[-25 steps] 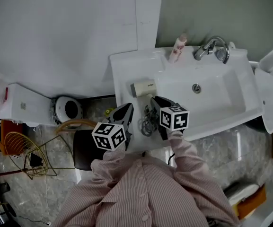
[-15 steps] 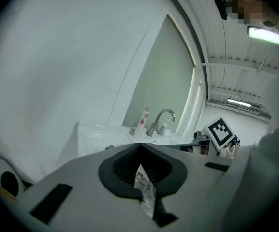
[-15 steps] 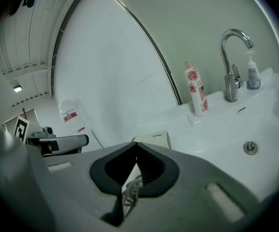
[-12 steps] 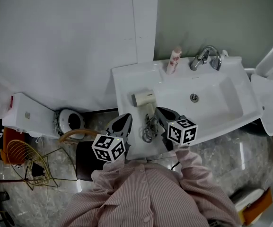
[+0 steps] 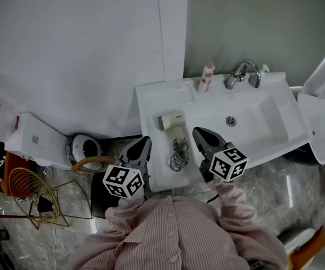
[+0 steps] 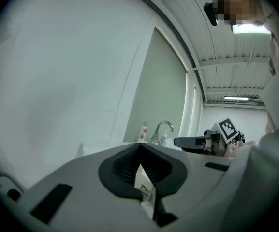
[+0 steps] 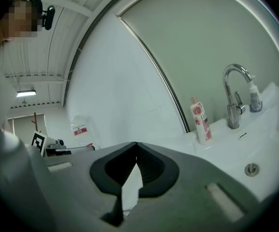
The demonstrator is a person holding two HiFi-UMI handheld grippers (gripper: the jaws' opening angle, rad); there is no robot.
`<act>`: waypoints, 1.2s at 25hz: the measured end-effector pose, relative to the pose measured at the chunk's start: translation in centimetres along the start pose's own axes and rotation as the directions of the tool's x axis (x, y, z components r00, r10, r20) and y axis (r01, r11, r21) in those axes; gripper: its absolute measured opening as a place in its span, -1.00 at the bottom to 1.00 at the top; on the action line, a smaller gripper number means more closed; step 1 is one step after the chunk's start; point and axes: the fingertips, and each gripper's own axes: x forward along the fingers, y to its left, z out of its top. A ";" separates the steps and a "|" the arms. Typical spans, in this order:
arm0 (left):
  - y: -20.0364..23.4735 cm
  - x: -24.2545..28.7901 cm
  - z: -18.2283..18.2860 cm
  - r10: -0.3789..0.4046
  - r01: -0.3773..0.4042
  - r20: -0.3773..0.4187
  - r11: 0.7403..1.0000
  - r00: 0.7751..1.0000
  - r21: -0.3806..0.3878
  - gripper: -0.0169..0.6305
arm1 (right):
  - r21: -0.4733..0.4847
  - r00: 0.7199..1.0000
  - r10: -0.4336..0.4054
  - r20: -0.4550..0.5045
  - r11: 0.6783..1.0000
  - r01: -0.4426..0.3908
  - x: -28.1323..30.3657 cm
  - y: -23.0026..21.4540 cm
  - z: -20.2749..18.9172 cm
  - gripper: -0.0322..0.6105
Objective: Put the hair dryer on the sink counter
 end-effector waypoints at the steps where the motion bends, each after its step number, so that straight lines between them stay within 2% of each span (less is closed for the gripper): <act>1: 0.0 -0.1 0.2 0.003 -0.003 0.005 1.000 1.000 0.004 -0.95 | -0.002 1.000 0.002 0.012 1.000 -0.002 -0.3 0.0 0.3 -0.88; 8: -0.2 -1.3 1.7 0.023 -0.025 0.045 0.999 0.999 0.042 -0.95 | -0.010 0.996 0.005 0.088 1.000 -0.005 -1.8 0.2 2.6 -0.88; 15: 0.2 -2.6 2.6 0.068 -0.072 0.070 0.996 0.995 0.056 -0.96 | -0.015 0.993 -0.012 0.113 1.000 0.014 -2.8 -0.1 3.7 -0.89; 22: -0.2 -2.4 2.3 0.084 -0.088 0.064 0.995 0.994 0.050 -0.95 | -0.037 0.993 -0.021 0.118 0.999 0.026 -3.3 -0.4 3.6 -0.89; 30: -0.3 -2.4 1.6 0.100 -0.102 0.045 0.994 0.994 0.038 -0.96 | -0.015 0.991 -0.063 0.122 0.998 0.065 -4.3 -1.7 3.1 -0.89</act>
